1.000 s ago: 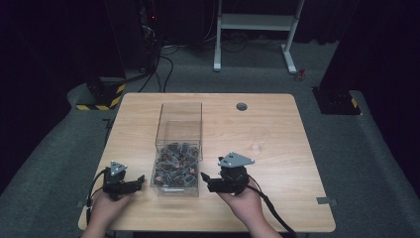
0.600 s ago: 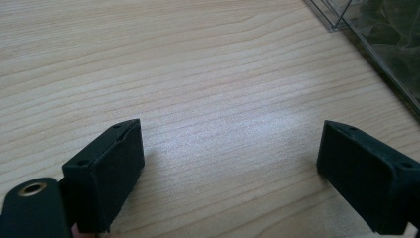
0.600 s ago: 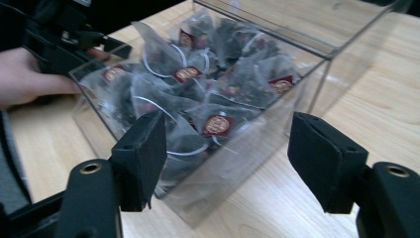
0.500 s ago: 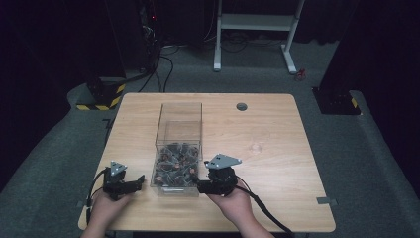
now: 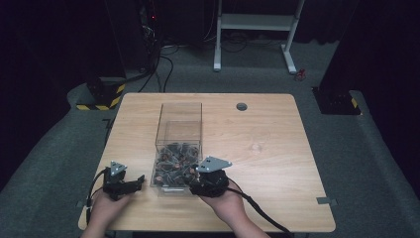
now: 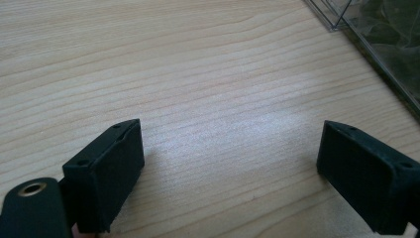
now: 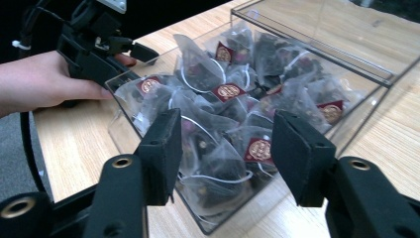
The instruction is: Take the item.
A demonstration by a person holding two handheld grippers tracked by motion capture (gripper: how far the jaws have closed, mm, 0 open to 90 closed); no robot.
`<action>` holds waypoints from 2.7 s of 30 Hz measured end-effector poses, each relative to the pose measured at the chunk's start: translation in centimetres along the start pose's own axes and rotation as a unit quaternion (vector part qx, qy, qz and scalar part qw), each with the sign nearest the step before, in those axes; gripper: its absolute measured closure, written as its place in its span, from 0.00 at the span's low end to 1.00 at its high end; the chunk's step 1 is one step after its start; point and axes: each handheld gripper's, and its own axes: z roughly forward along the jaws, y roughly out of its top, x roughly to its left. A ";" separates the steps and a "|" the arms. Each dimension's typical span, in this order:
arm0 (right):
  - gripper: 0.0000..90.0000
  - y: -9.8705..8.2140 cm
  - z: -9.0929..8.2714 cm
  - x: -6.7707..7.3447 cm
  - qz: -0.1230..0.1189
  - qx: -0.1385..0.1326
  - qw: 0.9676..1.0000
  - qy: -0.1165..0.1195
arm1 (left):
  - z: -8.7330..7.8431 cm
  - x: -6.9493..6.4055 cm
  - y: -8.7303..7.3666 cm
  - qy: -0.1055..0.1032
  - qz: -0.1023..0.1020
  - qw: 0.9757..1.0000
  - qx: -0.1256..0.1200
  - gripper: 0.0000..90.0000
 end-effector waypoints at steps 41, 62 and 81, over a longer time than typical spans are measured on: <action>0.92 -0.8 2.3 0.8 -0.021 0.047 0.999 0.015 | 0.0 0.0 0.0 0.000 0.000 1.000 0.000 0.13; 1.00 -1.2 2.1 0.7 -0.030 0.037 0.999 0.025 | 0.0 0.0 0.0 0.000 0.000 1.000 0.000 0.13; 1.00 -1.0 1.2 0.5 -0.024 0.008 0.999 0.021 | 0.0 0.0 0.0 0.000 0.000 1.000 0.000 0.13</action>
